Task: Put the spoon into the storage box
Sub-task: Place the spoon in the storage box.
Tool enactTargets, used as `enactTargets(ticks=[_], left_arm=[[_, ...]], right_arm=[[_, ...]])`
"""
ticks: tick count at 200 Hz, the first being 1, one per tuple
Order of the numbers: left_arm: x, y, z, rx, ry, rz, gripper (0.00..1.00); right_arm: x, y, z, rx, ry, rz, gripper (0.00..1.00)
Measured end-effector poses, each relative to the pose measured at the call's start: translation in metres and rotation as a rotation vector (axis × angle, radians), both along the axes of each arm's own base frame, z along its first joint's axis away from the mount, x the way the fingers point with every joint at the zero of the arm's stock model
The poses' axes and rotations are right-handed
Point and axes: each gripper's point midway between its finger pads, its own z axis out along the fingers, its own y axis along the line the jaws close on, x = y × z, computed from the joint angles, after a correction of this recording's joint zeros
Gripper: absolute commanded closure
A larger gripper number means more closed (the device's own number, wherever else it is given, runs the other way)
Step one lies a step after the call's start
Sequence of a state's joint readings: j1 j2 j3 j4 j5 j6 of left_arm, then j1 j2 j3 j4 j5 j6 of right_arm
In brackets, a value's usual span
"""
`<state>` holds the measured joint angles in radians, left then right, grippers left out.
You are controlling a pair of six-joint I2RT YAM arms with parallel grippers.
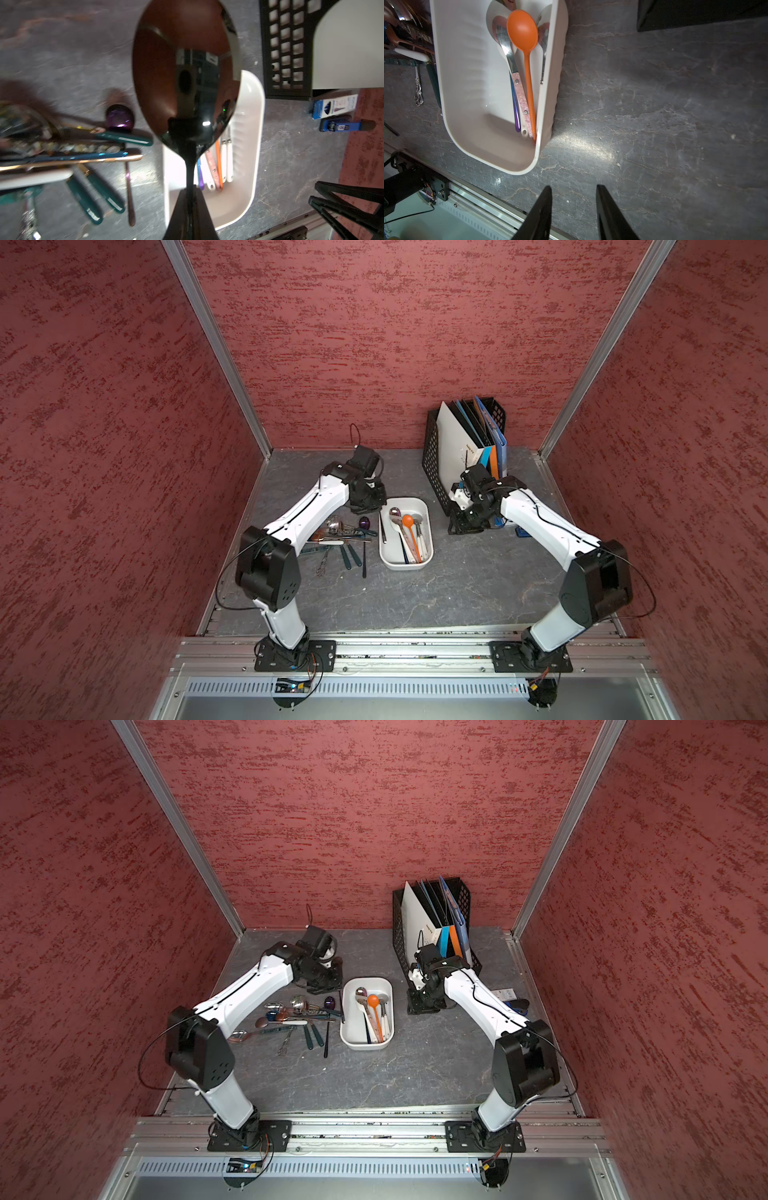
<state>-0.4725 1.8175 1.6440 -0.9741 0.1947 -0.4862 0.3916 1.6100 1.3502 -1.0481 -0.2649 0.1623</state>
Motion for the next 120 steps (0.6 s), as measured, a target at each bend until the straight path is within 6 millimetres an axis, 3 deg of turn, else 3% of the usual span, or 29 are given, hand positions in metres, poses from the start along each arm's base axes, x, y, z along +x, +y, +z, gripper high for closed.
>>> enactTargets(ticks=[43,71,120], left_arm=[[0.013,-0.046,-0.034,-0.012,0.065,-0.098,0.97],[0.006,-0.056,-0.061,0.007,0.127,-0.117,0.97],[-0.003,-0.068,-0.082,0.012,0.178,-0.113,0.96]], right_arm=[[-0.013,-0.011,-0.008,-0.018,0.023,-0.033,0.62],[-0.016,-0.015,-0.014,-0.033,0.035,-0.044,0.62],[-0.016,-0.016,-0.015,-0.036,0.038,-0.050,0.62]])
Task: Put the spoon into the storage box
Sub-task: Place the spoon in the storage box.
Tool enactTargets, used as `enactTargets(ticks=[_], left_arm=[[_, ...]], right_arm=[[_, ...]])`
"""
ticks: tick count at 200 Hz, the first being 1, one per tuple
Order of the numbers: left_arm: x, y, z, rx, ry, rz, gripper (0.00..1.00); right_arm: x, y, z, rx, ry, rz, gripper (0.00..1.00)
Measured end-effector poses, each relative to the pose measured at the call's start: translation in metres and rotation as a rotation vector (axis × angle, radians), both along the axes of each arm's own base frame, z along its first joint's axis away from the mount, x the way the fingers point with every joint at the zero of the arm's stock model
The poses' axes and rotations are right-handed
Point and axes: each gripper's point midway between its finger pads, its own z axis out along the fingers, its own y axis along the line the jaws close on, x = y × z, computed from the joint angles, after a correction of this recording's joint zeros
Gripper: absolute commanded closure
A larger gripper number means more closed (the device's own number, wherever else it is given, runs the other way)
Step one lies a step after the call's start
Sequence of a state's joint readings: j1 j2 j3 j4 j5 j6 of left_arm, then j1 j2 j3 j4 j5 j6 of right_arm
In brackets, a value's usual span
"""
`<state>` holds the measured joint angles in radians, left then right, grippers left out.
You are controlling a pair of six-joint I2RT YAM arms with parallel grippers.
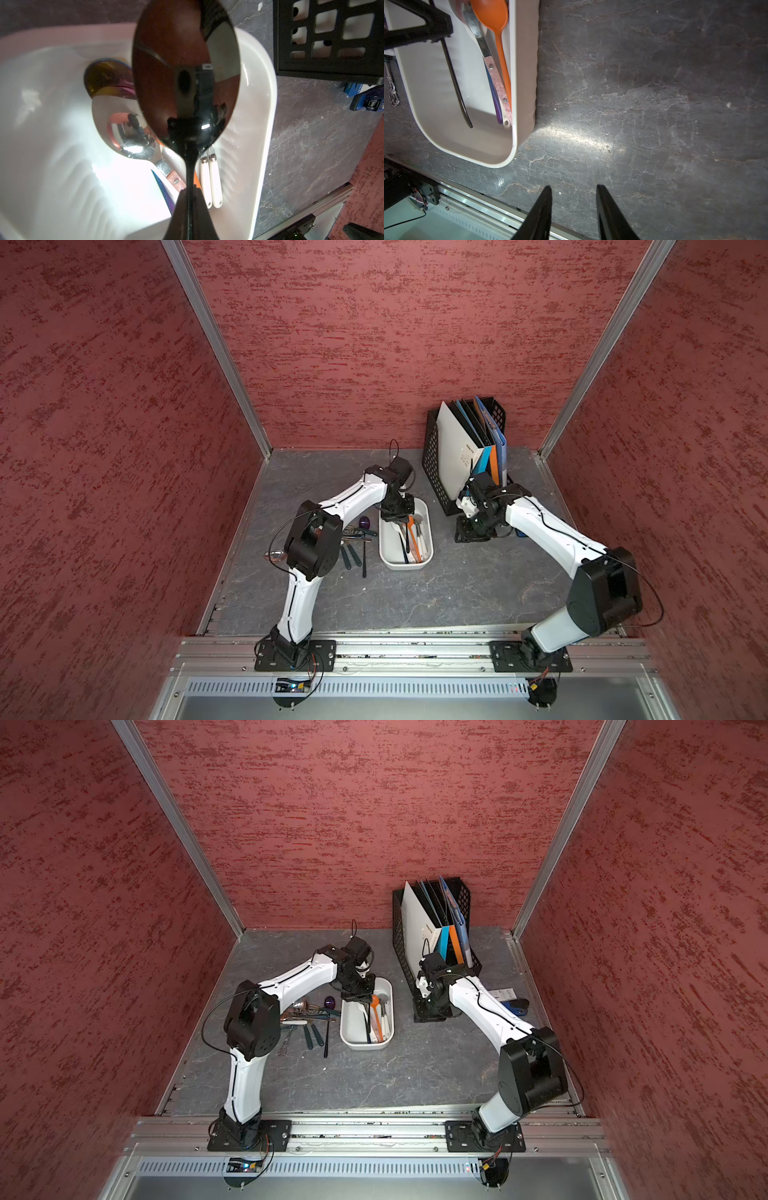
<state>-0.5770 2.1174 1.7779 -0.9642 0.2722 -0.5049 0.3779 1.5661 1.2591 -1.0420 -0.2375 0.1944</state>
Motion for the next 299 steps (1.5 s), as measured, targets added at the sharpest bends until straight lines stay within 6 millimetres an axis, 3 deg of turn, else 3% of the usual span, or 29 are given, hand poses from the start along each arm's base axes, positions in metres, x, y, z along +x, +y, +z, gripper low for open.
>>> enactTargets(ticks=[40,106,207,261,299], left_arm=[[0.000,-0.003,-0.017,0.020,0.035,0.008,0.96],[0.003,-0.007,-0.024,0.039,0.061,0.016,0.96],[-0.023,-0.017,-0.028,0.063,0.111,0.013,0.95],[-0.027,-0.014,-0.033,0.060,0.156,0.032,0.88],[-0.026,-0.010,-0.035,0.063,0.174,0.054,0.74]], right_arm=[[-0.001,-0.001,-0.004,-0.004,0.004,-0.001,0.62],[-0.002,-0.002,-0.010,-0.007,0.010,-0.001,0.62],[-0.004,-0.003,-0.022,-0.008,0.016,-0.002,0.62],[-0.002,-0.001,-0.029,-0.008,0.029,-0.001,0.61],[-0.002,-0.001,-0.030,-0.010,0.033,-0.001,0.59]])
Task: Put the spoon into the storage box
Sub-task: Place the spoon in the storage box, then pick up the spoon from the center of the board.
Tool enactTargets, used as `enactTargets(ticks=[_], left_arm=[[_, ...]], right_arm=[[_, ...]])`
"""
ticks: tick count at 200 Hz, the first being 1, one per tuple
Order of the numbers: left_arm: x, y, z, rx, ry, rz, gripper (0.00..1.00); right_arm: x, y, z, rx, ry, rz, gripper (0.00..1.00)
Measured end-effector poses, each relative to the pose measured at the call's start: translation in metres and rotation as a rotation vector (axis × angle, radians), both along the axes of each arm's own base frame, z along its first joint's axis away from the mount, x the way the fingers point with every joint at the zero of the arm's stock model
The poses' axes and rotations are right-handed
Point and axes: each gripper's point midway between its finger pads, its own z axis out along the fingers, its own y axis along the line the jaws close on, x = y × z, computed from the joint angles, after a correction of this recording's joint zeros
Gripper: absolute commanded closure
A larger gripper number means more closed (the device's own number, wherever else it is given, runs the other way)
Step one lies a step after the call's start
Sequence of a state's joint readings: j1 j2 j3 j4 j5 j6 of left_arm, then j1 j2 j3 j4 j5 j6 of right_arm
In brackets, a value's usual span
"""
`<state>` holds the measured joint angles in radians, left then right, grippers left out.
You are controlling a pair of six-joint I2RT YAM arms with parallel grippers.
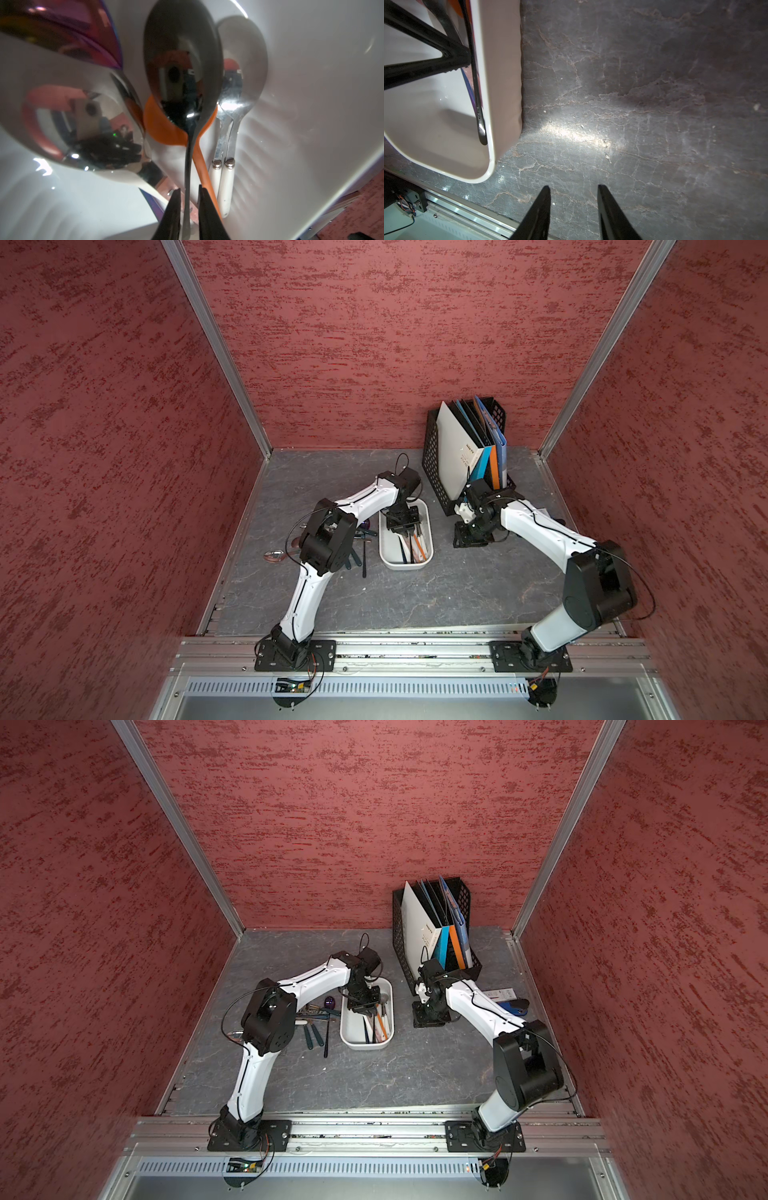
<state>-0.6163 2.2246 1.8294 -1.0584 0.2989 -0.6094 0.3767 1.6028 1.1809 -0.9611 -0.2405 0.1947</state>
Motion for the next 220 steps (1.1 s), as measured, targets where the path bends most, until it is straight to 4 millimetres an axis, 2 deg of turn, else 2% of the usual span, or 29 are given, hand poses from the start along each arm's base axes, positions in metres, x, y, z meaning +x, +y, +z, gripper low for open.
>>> enactTargets(ticks=[49,68,81,102,119,140,155,174,195,220], left_arm=[[0.001,0.004,0.002,0.009,-0.007,0.013,0.69],[-0.005,0.014,0.012,0.010,-0.019,0.025,0.67],[-0.008,0.029,0.026,0.002,-0.037,0.053,0.65],[-0.011,0.070,0.057,-0.022,-0.088,0.156,0.64],[-0.011,0.118,0.081,-0.040,-0.143,0.289,0.62],[-0.015,0.179,0.096,-0.037,-0.192,0.476,0.58],[-0.024,0.213,0.093,-0.022,-0.194,0.594,0.55],[-0.039,0.247,0.081,-0.002,-0.170,0.724,0.53],[-0.052,0.272,0.065,0.013,-0.130,0.842,0.50],[-0.062,0.290,0.047,0.031,-0.086,0.939,0.48]], right_arm=[[0.000,0.000,-0.002,-0.002,0.005,0.000,0.58],[0.000,0.000,-0.002,-0.001,0.006,0.001,0.57],[0.001,0.001,-0.003,0.000,0.008,0.002,0.57],[0.002,0.002,-0.006,0.005,0.011,0.005,0.56],[0.003,0.003,-0.007,0.009,0.010,0.007,0.55],[0.004,0.005,-0.007,0.017,0.007,0.014,0.54],[0.005,0.007,-0.006,0.025,0.002,0.018,0.54],[0.006,0.009,-0.006,0.036,-0.001,0.025,0.54],[0.006,0.012,-0.008,0.049,0.003,0.035,0.54],[0.006,0.013,-0.013,0.052,0.015,0.049,0.54]])
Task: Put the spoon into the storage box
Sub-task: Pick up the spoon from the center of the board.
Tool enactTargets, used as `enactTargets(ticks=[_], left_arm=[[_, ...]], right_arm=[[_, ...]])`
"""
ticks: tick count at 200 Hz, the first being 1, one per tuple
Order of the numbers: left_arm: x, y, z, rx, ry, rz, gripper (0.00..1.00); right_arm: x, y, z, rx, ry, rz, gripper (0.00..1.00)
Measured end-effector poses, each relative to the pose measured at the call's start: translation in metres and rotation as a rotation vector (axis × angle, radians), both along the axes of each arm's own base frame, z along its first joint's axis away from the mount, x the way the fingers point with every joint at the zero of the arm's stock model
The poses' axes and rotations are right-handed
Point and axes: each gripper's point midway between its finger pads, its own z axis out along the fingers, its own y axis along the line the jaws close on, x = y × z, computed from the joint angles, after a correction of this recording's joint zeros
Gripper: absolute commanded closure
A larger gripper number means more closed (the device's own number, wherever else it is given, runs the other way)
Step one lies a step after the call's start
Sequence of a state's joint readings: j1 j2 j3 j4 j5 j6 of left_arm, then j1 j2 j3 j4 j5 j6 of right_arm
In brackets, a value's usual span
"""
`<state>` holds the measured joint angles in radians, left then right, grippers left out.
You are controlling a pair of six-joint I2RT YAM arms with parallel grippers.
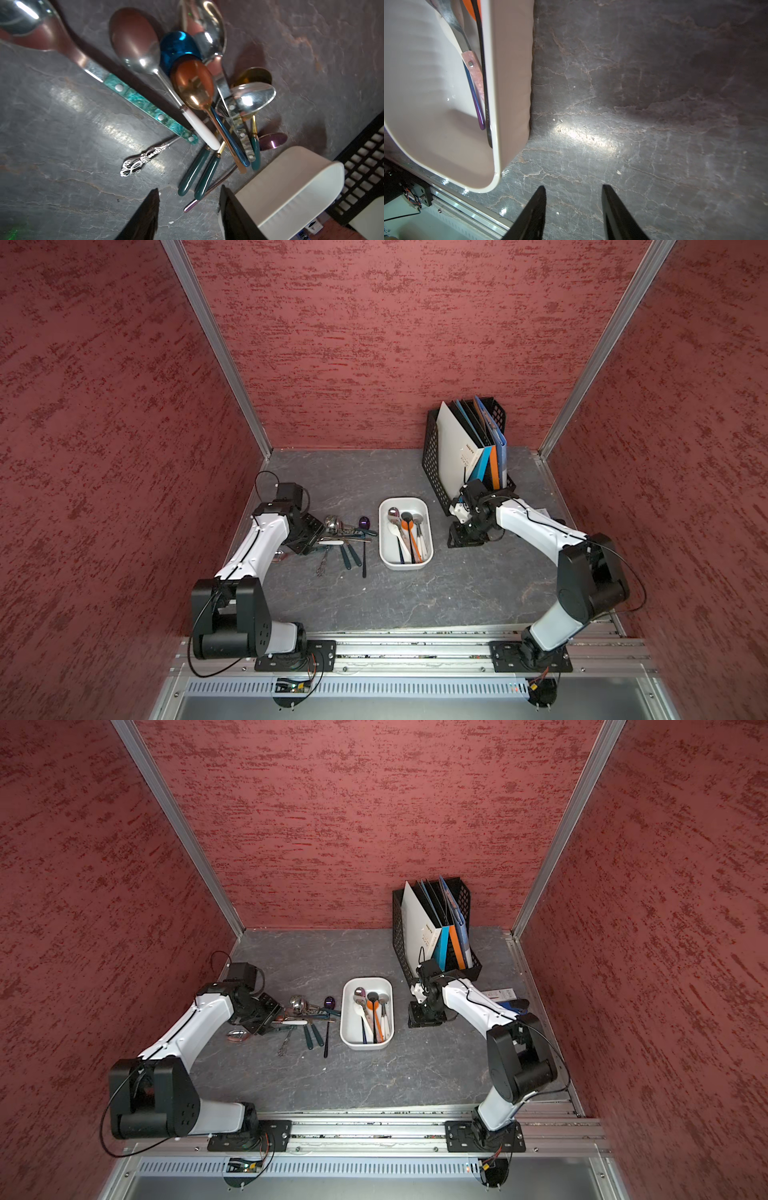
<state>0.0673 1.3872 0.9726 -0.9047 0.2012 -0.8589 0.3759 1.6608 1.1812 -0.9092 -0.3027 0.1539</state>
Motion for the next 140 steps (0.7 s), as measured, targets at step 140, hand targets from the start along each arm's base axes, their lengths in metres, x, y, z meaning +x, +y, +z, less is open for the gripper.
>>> enactTargets(ticks=[140], left_arm=[[0.004,0.037,-0.057,0.011,0.100,0.227,0.46]], right_arm=[[0.003,0.005,-0.013,0.001,0.036,0.035,0.53]])
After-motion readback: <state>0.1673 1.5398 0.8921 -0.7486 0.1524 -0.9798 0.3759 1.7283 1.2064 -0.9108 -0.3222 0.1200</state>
